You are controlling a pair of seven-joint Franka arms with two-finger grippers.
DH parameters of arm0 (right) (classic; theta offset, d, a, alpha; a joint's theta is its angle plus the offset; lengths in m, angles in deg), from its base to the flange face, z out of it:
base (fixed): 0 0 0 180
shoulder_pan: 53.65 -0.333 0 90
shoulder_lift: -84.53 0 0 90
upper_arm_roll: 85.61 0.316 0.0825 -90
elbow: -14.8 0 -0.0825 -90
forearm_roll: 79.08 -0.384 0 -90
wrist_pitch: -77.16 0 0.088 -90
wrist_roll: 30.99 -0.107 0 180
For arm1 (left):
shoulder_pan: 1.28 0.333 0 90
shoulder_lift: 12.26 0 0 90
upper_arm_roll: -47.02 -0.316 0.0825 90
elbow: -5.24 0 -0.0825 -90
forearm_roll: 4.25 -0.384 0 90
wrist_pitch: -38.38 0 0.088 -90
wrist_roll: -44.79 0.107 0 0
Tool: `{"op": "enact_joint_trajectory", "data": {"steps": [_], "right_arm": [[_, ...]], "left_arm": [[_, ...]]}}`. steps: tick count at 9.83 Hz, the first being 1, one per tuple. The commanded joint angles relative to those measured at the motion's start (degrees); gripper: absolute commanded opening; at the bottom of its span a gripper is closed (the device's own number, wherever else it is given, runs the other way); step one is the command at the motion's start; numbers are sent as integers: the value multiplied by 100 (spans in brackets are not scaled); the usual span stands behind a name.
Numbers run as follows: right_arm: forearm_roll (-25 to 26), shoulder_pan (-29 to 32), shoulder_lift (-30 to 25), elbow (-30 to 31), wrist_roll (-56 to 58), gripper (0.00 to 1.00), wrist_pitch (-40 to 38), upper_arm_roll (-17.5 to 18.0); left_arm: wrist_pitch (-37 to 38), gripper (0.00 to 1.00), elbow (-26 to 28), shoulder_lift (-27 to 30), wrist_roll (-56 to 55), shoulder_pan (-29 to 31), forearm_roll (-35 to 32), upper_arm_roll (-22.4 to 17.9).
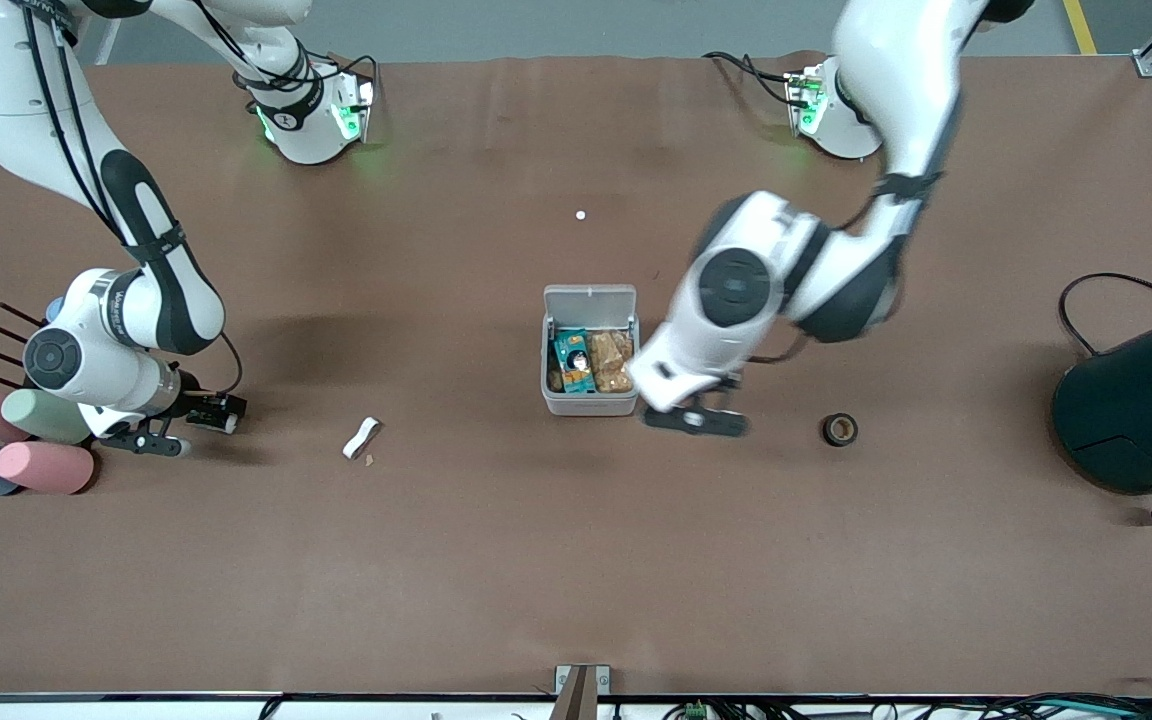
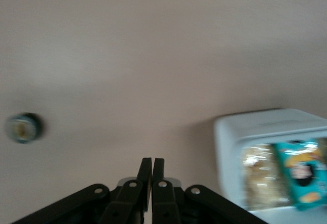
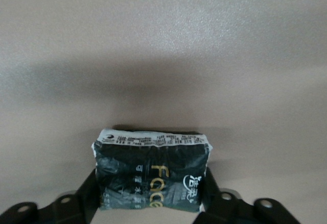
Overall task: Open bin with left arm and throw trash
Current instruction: 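Drop the black pack into the bin while the left gripper grasps the tape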
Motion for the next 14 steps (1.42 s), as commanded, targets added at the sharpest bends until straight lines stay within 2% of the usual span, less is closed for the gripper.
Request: {"op": "enact_joint_trajectory", "data": {"steps": [1,2,3,5,6,7,8,10,12,13,14], "right_arm": [[-83,-3,-23,-299,-15,0,-504,46],[-92,-108,-75,-510,-59,0,-916,64],[-144,-292,-250,-730,-129,0,-1442,151],[-617,-852,-410,-1422,-1056,0,-2140,405],[-784,-1213,-401,-1722,-1444,0,-2194,433],[-1378,-1503,-392,-1942,-1709,0,-2308,468],[-1766,-1889,-384,-2171,-1981,0,-2361,468],[-1849,-2689,-157,-2716,-3130,0,-2344,468],[-1815,-3471,325,-3260,-3836,0,-2283,459],[-1780,-3693,520,-3550,-3873,1,-2231,451],[-1753,-3851,548,-3623,-3839,1,-2247,450]], "left_arm": [[-87,66,202,-179,1203,854,-299,29],[-462,100,489,-241,1792,1259,-536,64],[-1118,100,1066,-172,2294,1541,-547,64],[-2411,100,2008,-145,2965,2025,-548,73],[-2852,100,2300,-171,2967,2080,-547,73],[-3126,100,2512,-215,2863,2080,-513,82],[-3338,100,2688,-215,2731,2072,-469,82],[-3725,100,3022,-215,2590,2063,-468,91],[-3735,96,3137,-163,2563,2080,-468,100],[-3735,86,3146,-154,2563,2080,-460,108],[-3718,63,3173,-136,2450,2072,-460,108]]}}
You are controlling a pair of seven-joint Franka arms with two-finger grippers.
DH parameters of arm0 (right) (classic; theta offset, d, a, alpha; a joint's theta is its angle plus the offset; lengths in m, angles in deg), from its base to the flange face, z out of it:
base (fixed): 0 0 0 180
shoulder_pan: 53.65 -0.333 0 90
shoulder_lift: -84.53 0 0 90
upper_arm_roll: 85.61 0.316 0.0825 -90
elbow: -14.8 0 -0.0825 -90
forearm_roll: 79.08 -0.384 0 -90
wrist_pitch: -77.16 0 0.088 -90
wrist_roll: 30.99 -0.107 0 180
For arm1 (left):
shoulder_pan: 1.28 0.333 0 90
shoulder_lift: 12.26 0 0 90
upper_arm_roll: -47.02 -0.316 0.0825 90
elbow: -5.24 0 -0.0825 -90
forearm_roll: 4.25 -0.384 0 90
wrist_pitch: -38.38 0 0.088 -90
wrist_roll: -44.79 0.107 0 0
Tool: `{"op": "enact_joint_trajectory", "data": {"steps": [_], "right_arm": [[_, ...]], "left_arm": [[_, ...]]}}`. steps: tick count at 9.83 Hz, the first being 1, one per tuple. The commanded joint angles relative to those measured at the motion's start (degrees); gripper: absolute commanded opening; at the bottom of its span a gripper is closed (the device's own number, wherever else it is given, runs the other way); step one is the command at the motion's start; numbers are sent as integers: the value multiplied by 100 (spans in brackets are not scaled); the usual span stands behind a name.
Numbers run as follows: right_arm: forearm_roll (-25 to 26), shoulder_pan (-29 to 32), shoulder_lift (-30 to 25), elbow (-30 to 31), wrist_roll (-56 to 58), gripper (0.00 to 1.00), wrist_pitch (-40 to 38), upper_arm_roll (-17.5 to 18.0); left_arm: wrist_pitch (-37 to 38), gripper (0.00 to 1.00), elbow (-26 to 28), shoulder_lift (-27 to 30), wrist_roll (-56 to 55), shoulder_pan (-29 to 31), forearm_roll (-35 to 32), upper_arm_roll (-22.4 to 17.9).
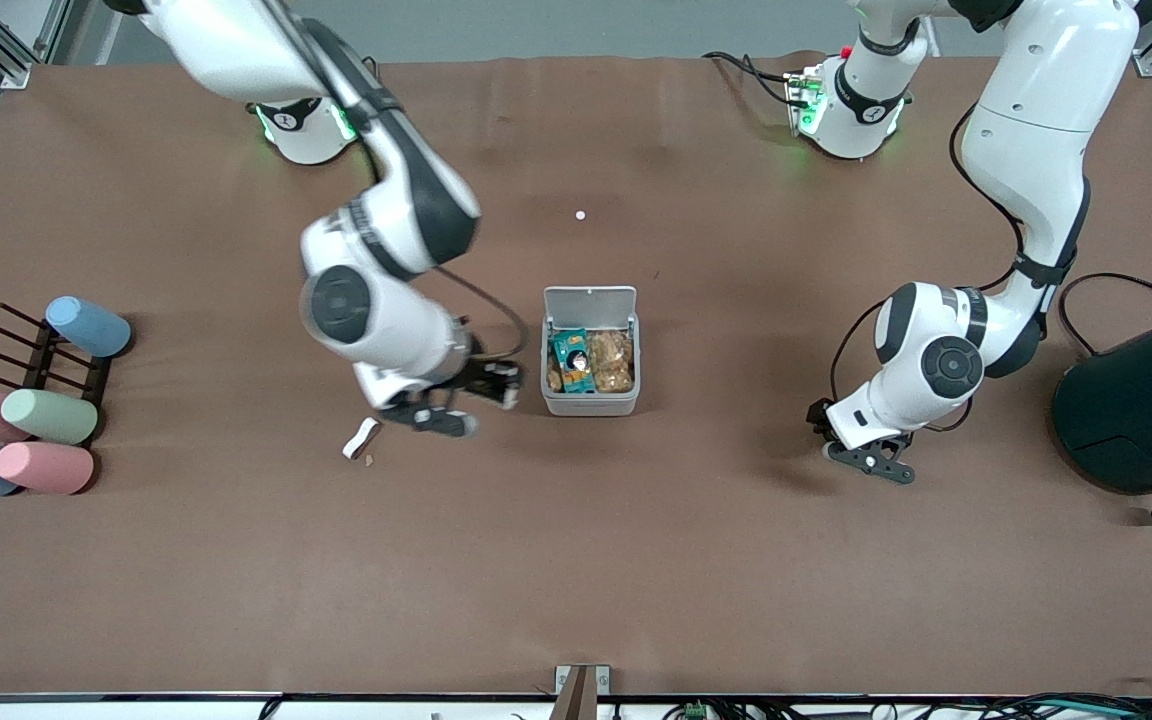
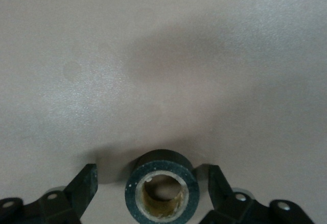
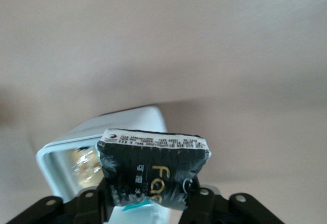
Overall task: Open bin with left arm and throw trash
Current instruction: 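Drop the black pack into the bin while the left gripper grasps the tape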
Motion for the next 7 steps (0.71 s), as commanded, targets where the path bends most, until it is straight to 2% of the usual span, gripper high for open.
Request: {"op": "enact_joint_trajectory", "data": {"steps": [1,2,3,4,5,7], "right_arm": [[88,-302,260,-424,-38,1,-104,-66],[124,-408,321,-415,-29,2,-104,-66],[194,-548,383,-406,-29,2,-104,-66],[212,-584,401,-406,-29,8,-95,-66],[212,-585,427,-415,-29,29,-95,-66],[247,-698,471,-415,-29,57,-95,-66]], "left_arm": [[-66,39,259,243,-418,14,-16,69],[-31,17,277,295,-594,5,-16,130],[-13,4,277,313,-657,-21,-16,148],[-4,0,260,322,-657,-4,-25,218],[-4,0,207,400,-666,-38,-25,262],[222,0,15,620,-814,-65,-25,455]]}}
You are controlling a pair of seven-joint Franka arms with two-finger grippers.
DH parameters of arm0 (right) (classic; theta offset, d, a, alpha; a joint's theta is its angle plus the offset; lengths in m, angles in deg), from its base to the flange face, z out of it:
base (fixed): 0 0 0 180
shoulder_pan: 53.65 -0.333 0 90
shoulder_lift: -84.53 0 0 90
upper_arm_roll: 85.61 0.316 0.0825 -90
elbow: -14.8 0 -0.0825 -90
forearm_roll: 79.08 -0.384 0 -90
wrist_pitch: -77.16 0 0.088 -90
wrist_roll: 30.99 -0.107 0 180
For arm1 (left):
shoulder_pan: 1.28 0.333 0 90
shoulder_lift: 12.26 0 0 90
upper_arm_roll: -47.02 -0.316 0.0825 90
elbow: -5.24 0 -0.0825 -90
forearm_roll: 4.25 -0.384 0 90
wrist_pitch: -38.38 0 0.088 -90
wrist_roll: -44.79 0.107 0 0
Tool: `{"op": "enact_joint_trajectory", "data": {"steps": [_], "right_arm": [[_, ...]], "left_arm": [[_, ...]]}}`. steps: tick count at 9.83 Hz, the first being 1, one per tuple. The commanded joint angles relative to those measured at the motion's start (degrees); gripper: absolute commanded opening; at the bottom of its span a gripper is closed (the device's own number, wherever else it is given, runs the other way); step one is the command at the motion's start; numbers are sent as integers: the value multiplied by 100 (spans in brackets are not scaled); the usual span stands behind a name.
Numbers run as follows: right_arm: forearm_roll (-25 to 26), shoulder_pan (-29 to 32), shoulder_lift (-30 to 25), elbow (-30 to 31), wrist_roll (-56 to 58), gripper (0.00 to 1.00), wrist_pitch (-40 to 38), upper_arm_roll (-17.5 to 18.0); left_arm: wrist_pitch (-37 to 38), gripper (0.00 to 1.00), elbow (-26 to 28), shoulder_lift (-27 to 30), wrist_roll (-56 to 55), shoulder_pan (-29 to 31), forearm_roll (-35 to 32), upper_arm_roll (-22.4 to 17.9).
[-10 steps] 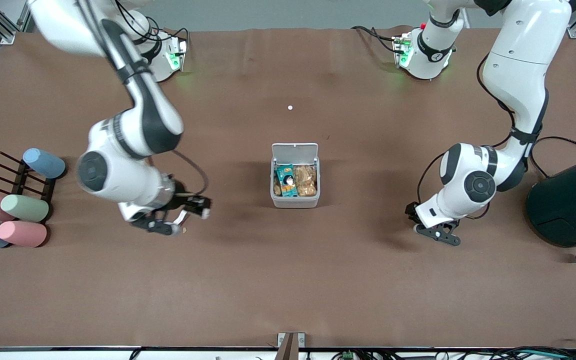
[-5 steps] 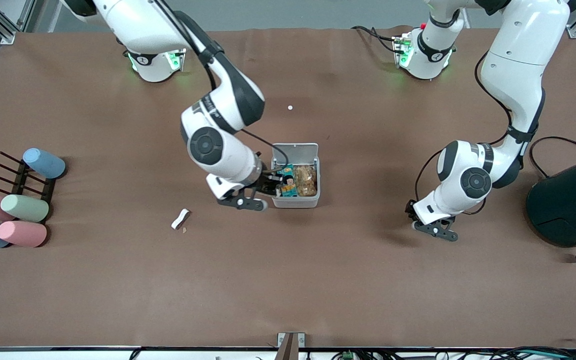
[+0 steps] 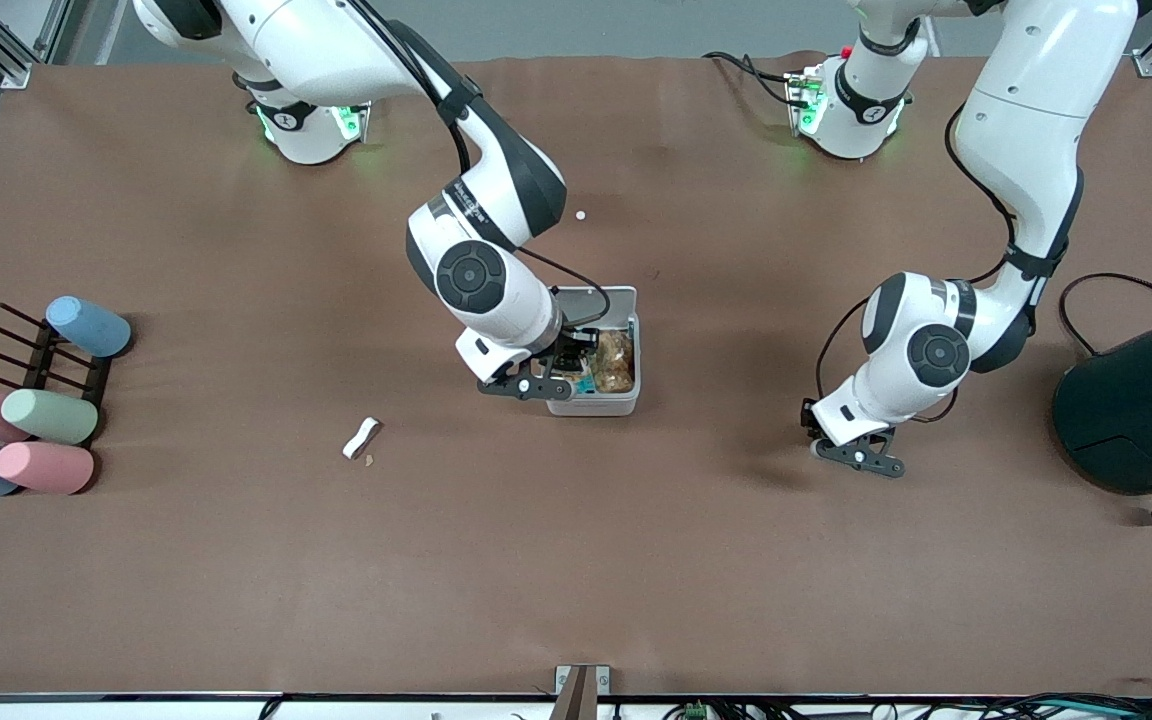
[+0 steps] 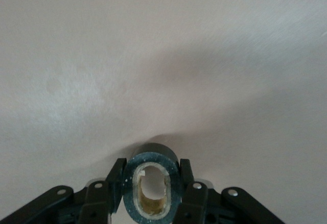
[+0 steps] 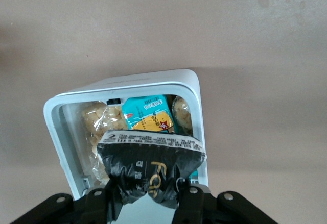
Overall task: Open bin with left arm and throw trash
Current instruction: 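Carry the tape roll over the bin while the right gripper reaches the paper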
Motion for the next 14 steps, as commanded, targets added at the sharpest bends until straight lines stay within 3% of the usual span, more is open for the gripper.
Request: {"op": "enact_joint_trajectory", "data": {"steps": [1,2,4,6,9,11,14], "right_arm": [[228,-129,77,-142,-24,79,-62,-48],[359,-146,77,-142,-24,91,-62,-48],[378,-173,60,-142,-59,91,-71,-48],[378,-129,16,-151,-68,91,-89,-92],[369,816,-272,-45,46,90,-753,-242],[439,1398,-301,313,580,90,-792,-268],[519,2058,-248,936,600,90,-609,-277]], "left_arm": [[659,0,-287,367,-521,-29,-28,334],[1073,0,-559,419,-820,-47,-37,571],[1777,0,-1078,429,-1619,-143,-90,1011],[2051,0,-1387,429,-2418,-545,-98,1127],[2070,0,-1694,228,-3904,-1425,-125,1118],[2027,0,-1818,-9,-4564,-1934,-326,1084],[2017,5,-1898,-344,-5155,-2191,-870,1083]]}}
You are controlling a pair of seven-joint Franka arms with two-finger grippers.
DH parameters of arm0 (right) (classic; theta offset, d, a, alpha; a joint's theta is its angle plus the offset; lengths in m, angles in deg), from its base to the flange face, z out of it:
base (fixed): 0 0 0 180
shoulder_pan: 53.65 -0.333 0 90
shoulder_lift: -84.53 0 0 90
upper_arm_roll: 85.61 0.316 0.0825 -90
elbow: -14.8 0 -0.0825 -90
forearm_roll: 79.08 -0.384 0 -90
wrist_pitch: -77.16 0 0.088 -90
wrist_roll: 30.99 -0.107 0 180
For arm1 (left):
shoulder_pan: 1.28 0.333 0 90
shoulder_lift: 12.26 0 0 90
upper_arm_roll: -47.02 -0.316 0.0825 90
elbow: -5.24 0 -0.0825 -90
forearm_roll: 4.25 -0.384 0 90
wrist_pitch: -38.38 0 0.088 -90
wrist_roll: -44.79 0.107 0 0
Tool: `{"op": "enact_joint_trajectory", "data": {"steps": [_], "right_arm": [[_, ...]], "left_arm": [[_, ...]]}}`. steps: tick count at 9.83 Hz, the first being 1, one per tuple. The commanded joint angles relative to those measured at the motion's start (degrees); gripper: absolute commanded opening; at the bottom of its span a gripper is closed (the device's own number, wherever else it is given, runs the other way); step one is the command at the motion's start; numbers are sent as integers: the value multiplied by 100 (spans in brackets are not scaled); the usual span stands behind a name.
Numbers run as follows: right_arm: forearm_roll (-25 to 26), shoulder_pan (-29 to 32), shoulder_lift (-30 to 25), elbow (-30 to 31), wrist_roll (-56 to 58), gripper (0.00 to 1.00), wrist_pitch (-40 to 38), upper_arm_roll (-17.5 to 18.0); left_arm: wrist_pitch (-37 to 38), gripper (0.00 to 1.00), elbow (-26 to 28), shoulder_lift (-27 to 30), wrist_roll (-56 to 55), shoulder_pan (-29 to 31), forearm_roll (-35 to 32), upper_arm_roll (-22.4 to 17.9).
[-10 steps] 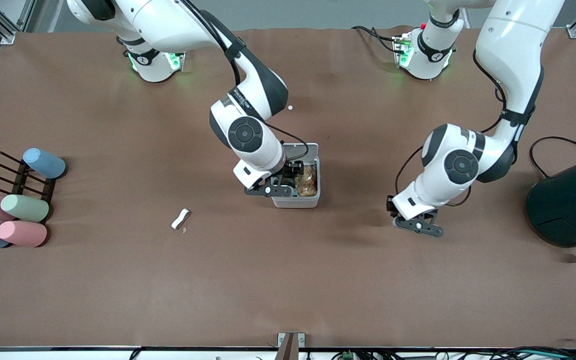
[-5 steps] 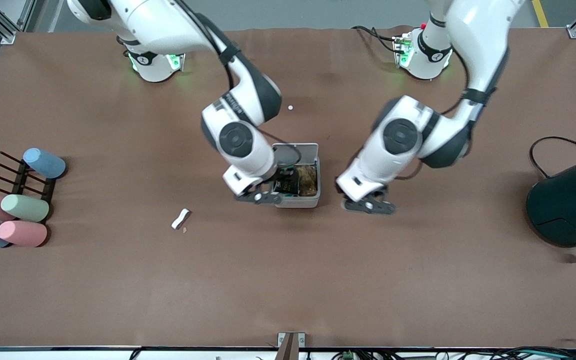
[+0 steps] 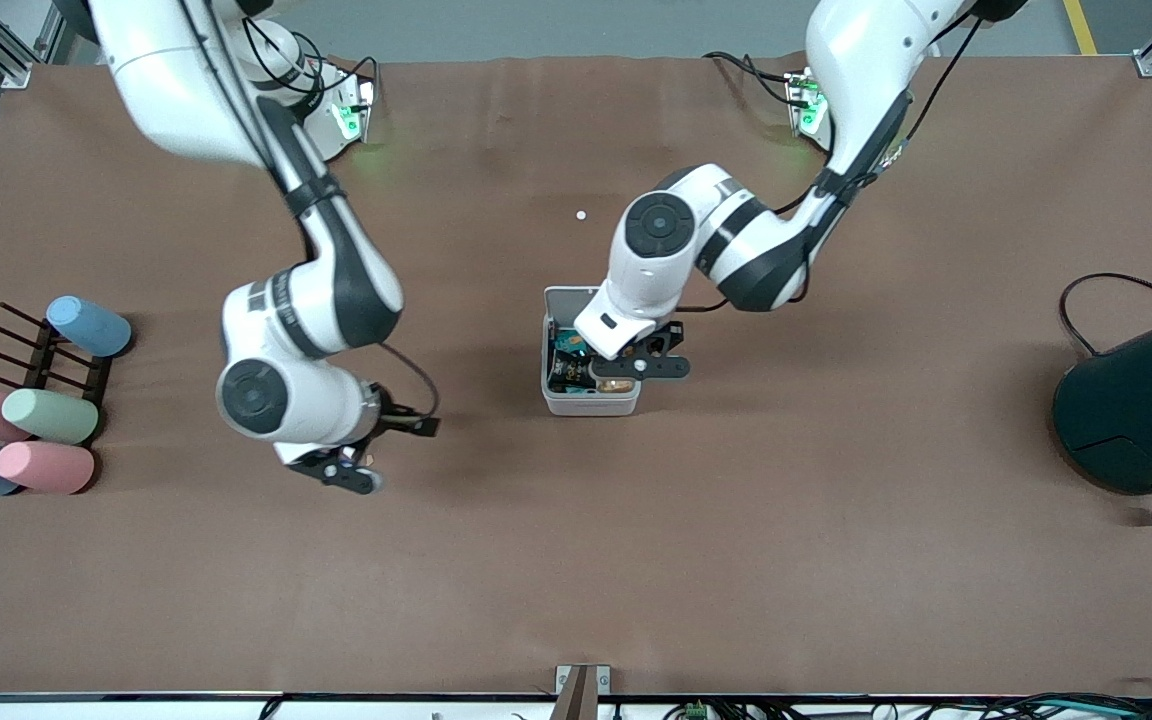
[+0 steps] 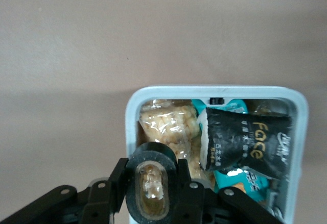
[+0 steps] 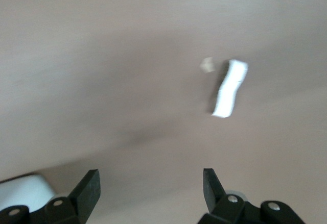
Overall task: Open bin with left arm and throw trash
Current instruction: 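Carry the tape roll over the bin while the right gripper reaches the paper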
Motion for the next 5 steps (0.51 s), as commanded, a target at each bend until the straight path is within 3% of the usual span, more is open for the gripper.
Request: {"op": "enact_joint_trajectory", "data": {"steps": [1,2,3,5], "right_arm": [[89,219,-175,852,-36,91,589,66],[89,272,-158,1134,-45,93,975,49],[81,430,-132,1389,-80,97,1432,57],[81,536,-114,1855,-98,98,2223,57]], "left_arm": [[83,14,-215,-156,-168,-49,-262,-41],[83,61,-215,-156,-159,-23,-272,-50],[92,100,-215,-147,-124,-5,-306,-50],[127,100,-223,-86,-98,74,-307,-59]]}}
